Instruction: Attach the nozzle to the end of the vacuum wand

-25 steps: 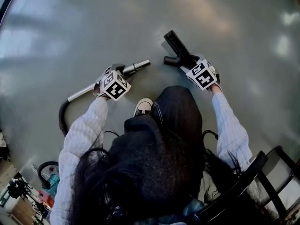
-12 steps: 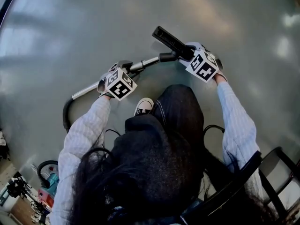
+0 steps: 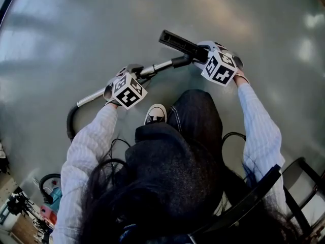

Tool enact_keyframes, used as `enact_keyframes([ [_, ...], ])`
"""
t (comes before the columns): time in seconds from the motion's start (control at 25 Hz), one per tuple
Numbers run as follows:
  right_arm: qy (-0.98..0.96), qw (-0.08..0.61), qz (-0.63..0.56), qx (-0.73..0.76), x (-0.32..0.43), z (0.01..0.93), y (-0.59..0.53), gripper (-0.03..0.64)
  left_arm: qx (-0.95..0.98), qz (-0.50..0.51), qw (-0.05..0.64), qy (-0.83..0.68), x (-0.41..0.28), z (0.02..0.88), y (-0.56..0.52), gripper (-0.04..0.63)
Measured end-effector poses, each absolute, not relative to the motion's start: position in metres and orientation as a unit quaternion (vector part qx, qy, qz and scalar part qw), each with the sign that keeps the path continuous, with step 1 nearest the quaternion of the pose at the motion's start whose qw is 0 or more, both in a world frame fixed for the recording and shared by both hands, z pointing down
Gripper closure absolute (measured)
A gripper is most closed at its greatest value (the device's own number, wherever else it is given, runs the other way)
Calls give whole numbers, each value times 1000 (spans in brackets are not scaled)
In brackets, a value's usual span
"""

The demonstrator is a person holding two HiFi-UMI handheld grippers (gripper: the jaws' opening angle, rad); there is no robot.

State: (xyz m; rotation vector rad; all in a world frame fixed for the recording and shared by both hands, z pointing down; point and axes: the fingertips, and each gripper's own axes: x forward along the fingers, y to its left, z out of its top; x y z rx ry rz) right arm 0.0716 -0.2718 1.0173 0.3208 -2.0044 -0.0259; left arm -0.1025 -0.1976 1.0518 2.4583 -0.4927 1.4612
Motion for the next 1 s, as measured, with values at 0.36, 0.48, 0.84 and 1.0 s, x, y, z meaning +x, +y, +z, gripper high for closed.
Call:
enact_keyframes([
  [0.36,-835,533,-29,132,72,1018,-275,357,843,497,116,-169,-98,1050,-196,376],
  [0.48,-836,530,-32,134,74,1006,-271,357,842,500,112,-167,-96,1040,-193,376],
  [0.84,-831,540,-54,123,71,1001,-274,357,841,513,90,-147,-96,1039,-192,376],
  [1.0,-828,546,-59,112,72,996,-273,357,842,516,81,-135,-93,1038,-192,377],
])
